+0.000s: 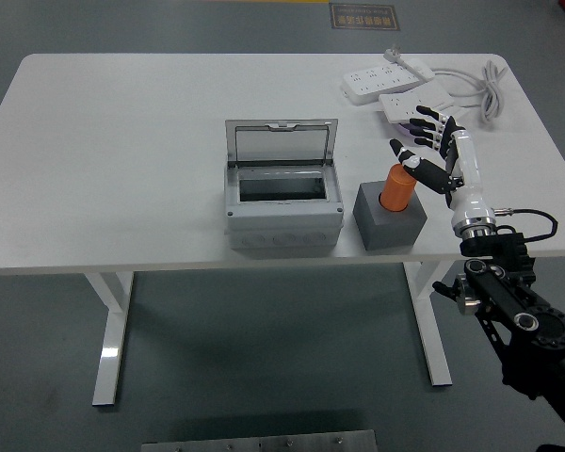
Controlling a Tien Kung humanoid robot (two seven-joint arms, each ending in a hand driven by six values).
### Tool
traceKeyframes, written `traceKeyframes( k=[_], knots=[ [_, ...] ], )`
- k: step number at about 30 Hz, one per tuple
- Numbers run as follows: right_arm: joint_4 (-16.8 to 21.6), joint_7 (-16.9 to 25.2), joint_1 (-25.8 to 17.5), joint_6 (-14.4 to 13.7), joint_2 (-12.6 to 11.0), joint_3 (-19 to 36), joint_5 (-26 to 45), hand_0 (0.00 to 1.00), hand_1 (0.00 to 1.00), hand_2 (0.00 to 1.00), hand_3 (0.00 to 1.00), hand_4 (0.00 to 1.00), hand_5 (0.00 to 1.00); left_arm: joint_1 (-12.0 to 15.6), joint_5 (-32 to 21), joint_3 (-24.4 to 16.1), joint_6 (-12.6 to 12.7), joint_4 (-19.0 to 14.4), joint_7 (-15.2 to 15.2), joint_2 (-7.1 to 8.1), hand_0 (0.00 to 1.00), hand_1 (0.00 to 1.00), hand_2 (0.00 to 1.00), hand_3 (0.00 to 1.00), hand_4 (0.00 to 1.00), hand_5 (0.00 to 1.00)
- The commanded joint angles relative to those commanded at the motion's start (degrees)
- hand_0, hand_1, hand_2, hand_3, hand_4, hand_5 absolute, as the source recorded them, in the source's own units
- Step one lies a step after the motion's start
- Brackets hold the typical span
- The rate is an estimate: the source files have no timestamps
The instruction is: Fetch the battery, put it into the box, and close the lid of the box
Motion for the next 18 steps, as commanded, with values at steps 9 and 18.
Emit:
traceKeyframes(
  k=[9,18],
  knots=[
    [-2.1,0.2,0.2,0.1,0.2,-0.8,0.4,0.679,0.668,0.672,0.735,0.841,0.148,-0.6,0.9,-0.5,-0.1,0.0,0.4,-0.18,0.662,0.721,0.668,0.657,0.745,0.414],
    [-3.6,0.4,0.3,0.1,0.7,-1.9,1.0,0.698,0.689,0.683,0.737,0.829,0.131,-1.2,1.9,-0.9,-0.3,0.0,0.8,-0.39,0.656,0.722,0.667,0.654,0.742,0.409]
  ],
)
